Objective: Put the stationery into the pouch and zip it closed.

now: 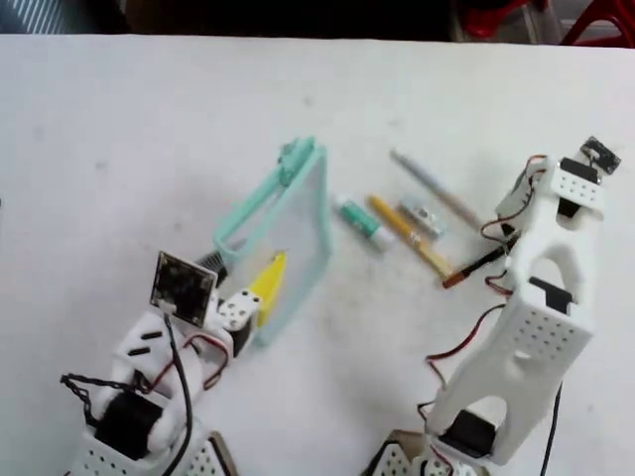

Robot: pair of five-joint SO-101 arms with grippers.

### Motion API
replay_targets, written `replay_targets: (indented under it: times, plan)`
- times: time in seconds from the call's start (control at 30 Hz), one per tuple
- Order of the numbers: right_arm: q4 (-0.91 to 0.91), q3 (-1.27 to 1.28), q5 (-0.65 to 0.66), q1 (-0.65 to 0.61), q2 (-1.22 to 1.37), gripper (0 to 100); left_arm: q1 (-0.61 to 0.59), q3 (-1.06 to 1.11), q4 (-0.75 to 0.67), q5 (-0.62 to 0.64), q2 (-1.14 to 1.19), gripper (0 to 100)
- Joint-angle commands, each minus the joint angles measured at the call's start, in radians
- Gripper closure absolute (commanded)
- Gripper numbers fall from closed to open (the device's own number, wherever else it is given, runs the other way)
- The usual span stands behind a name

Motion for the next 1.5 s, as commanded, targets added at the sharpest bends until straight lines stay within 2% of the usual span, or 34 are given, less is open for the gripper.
replay_targets:
  times: [0.0,0.1,0.17,0.3,0.63,0.9,1.07,1.27,1.47]
  plan:
    - [-0.004,-0.052,-0.006,-0.001,0.013,93.5,0.012,-0.020,-0.037,0.005,-0.005,82]
    - [-0.002,-0.064,-0.006,0.002,0.039,94.2,0.012,-0.020,-0.037,0.005,-0.005,82]
    - [0.004,-0.063,-0.006,0.002,0.041,98.2,0.012,-0.020,-0.037,0.005,-0.005,82]
    - [0.054,-0.061,-0.005,-0.001,-0.008,98.2,0.012,-0.020,-0.038,0.005,-0.005,82]
    - [0.231,-0.058,0.002,-0.002,-0.297,98.1,0.012,-0.018,-0.035,0.005,-0.005,82]
    - [0.371,-0.058,0.095,-0.010,-0.587,98.1,0.012,-0.018,-0.035,0.005,-0.005,82]
    - [0.420,-0.058,0.150,-0.094,-0.809,98.1,0.012,-0.018,-0.035,0.005,-0.005,82]
    - [0.420,-0.058,0.308,-0.335,-1.046,98.1,0.012,0.002,-0.046,0.003,-0.005,82]
    - [0.417,-0.058,0.325,-0.481,-1.188,98.1,0.012,0.003,-0.054,0.005,-0.005,82]
